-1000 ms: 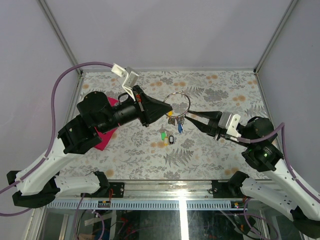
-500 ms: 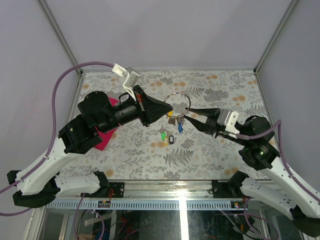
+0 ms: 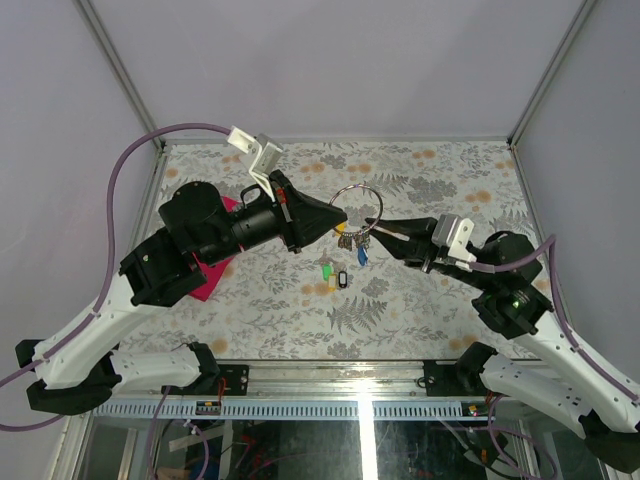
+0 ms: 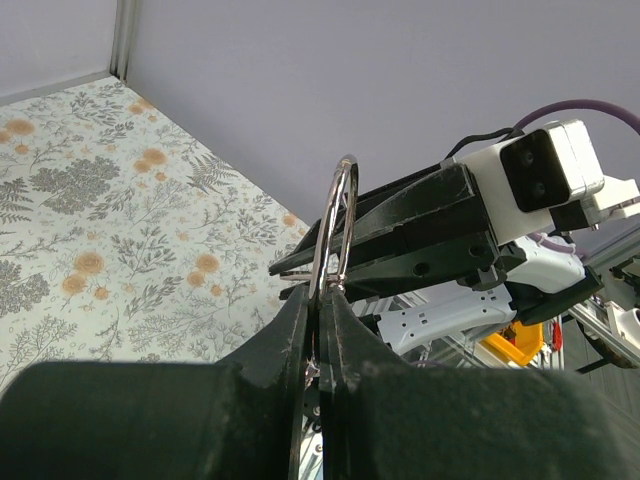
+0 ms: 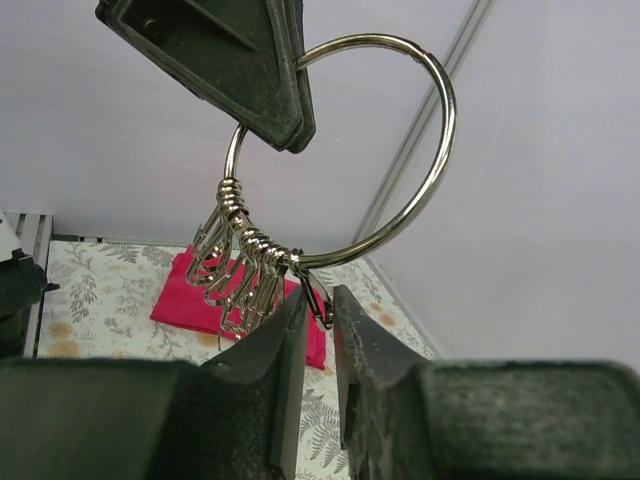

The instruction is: Put the keys on the keyring

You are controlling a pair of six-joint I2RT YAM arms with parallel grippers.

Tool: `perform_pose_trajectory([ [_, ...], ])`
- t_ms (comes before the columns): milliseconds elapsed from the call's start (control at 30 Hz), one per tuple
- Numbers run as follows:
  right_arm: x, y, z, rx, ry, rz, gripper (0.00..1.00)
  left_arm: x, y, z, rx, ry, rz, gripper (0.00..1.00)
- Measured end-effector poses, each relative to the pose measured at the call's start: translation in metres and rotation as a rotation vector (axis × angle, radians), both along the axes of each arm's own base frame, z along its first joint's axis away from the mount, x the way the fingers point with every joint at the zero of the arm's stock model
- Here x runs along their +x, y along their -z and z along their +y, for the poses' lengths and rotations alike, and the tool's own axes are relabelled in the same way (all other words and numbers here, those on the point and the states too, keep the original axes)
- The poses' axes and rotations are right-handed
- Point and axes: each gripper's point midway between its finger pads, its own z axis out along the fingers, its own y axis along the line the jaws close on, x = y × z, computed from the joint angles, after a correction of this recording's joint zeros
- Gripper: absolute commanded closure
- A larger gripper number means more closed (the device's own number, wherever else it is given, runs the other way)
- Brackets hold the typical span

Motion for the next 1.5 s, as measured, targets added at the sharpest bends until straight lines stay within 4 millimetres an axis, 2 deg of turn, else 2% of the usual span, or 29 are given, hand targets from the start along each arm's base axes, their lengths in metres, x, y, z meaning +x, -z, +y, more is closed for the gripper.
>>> perform_pose_trajectory([
  [200,0.001,-0.002,-0.006,0.008,0.031,-0.013,1.0,0.0,0.0,0.0,0.0,-0.001,0.0,1.0],
  [467,0.002,0.002,-0.015,-0.047,0.084,-0.032,1.0,0.002,0.008,-0.001,0.018,-0.011,0.012,1.0],
  [700,0.002,0.007,-0.028,-0.191,0.13,0.127,1.0,0.007,0.026,-0.003,0.057,-0.031,0.025,0.97],
  [933,-0.003,0.049,-0.041,-0.385,0.181,0.456,1.0,0.018,0.071,-0.011,0.137,-0.054,0.068,0.8],
  [1133,-0.012,0.092,-0.064,-0.554,0.271,0.693,1.0,0.029,0.114,-0.011,0.228,-0.099,0.092,0.64],
  [1300,-0.022,0.12,-0.08,-0.665,0.324,0.827,1.0,0.034,0.131,-0.007,0.265,-0.128,0.084,0.56],
  [1500,-0.024,0.139,-0.083,-0.739,0.362,0.942,1.0,0.039,0.151,-0.003,0.291,-0.156,0.067,0.48],
])
